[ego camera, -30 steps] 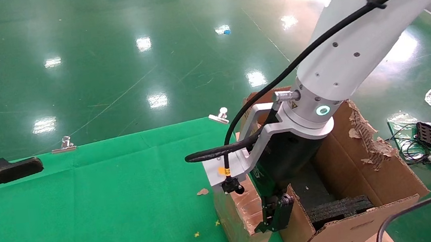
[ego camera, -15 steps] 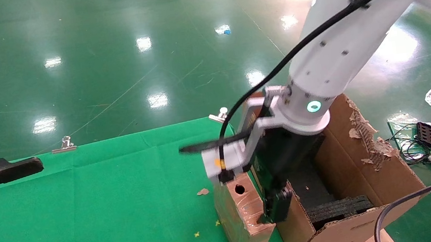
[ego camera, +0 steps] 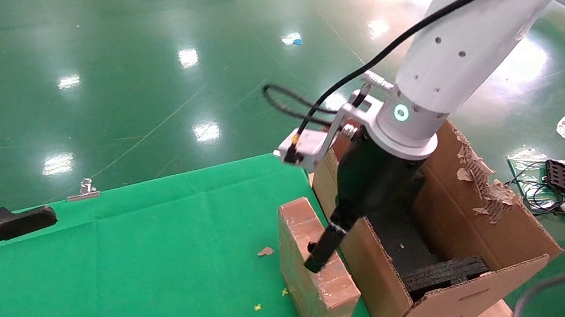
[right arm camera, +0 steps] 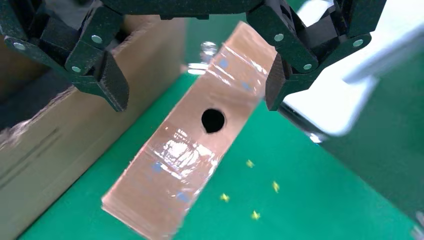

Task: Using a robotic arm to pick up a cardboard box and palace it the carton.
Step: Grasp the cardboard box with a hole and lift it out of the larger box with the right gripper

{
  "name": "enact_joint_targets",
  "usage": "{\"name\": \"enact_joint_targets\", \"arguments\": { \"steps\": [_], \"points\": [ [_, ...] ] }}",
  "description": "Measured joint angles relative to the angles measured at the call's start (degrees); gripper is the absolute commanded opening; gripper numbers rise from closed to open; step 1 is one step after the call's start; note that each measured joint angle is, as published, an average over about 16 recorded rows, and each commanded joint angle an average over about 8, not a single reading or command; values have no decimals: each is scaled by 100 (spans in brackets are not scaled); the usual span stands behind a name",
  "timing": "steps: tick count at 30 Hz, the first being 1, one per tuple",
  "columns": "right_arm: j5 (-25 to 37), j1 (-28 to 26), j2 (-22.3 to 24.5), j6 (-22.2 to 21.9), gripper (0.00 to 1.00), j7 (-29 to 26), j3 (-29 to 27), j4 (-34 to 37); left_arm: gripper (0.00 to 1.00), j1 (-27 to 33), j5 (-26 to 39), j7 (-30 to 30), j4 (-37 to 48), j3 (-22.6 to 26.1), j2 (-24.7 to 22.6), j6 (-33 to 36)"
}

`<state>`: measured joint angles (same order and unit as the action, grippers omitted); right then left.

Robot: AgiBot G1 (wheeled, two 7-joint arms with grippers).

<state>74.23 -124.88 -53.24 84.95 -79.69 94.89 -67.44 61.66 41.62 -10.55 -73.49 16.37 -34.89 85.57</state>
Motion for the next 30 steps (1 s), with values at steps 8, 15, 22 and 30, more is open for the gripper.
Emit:
{"name": "enact_joint_targets", "arguments": {
  "steps": [8,15,22,30],
  "points": [
    [-319,281,-185,46,100,-328,31,809,100,1,-2,2,0,3,1,-1],
    [-313,449,-391,48,91,-350,99,1190,100,1,-4,3,0,6,2,-3],
    [-207,541,-540,39,12,-398,186,1293,99,2,-6,4,0,8,3,-4],
    [-87,576,-590,20,0,-514,265,1208,28,2,-8,6,0,11,5,-5]
  ]
}}
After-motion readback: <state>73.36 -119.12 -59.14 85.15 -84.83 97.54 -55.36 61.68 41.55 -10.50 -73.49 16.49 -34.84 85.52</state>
